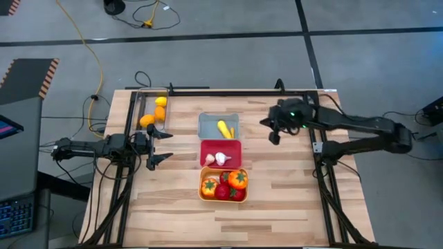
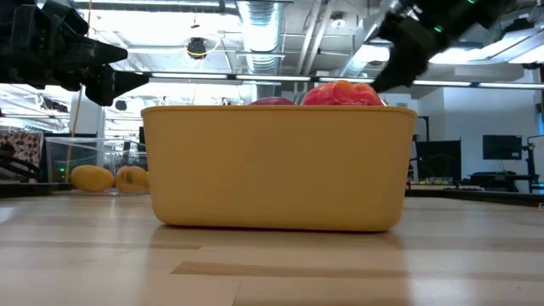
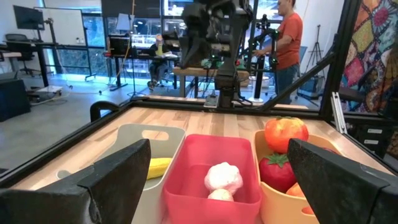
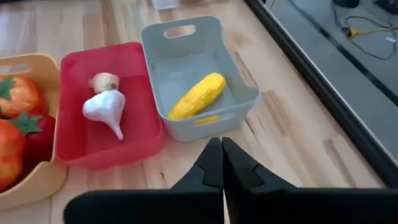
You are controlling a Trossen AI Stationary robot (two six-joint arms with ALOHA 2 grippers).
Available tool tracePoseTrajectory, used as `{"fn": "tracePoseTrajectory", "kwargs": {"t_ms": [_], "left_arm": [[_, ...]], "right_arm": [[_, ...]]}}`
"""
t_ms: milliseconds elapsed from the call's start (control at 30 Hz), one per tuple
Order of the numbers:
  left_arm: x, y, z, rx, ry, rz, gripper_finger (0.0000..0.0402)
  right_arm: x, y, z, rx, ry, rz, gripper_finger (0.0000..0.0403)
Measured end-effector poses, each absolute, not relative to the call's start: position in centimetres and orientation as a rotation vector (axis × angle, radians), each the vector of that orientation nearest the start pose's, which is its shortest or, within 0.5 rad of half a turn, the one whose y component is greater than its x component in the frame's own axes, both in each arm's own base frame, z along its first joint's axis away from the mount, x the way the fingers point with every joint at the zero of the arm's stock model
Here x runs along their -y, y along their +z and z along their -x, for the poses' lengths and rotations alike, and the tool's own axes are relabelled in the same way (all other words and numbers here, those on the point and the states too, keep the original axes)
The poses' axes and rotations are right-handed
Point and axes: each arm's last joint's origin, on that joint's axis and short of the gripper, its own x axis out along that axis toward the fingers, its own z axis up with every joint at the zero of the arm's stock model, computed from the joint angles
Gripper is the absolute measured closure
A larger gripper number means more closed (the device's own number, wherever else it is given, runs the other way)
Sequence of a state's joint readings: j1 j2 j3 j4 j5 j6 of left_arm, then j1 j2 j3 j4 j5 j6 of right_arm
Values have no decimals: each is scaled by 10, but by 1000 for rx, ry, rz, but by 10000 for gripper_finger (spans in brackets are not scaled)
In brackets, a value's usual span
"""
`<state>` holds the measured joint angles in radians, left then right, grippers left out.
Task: Sort produce into baskets
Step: Return to Home Position
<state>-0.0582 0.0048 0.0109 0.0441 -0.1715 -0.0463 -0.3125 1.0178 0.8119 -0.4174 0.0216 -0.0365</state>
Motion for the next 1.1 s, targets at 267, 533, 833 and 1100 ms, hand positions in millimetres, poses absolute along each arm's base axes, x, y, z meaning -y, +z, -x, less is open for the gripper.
{"fn": "tracePoseTrajectory", "kwargs": {"t_ms": [267, 533, 833, 1100], "left_arm": [[1, 171, -97, 53, 112, 53, 36], [1, 171, -97, 52, 112, 52, 36], [1, 171, -97, 53, 112, 52, 36], [1, 171, -97, 53, 112, 53, 36]], "right_arm": [[49, 244, -157, -433, -258, -92, 358], [40, 218, -130, -247, -239, -96, 351], [34, 195, -111, -131, -236, -83, 350], [30, 174, -100, -69, -235, -74, 350]]}}
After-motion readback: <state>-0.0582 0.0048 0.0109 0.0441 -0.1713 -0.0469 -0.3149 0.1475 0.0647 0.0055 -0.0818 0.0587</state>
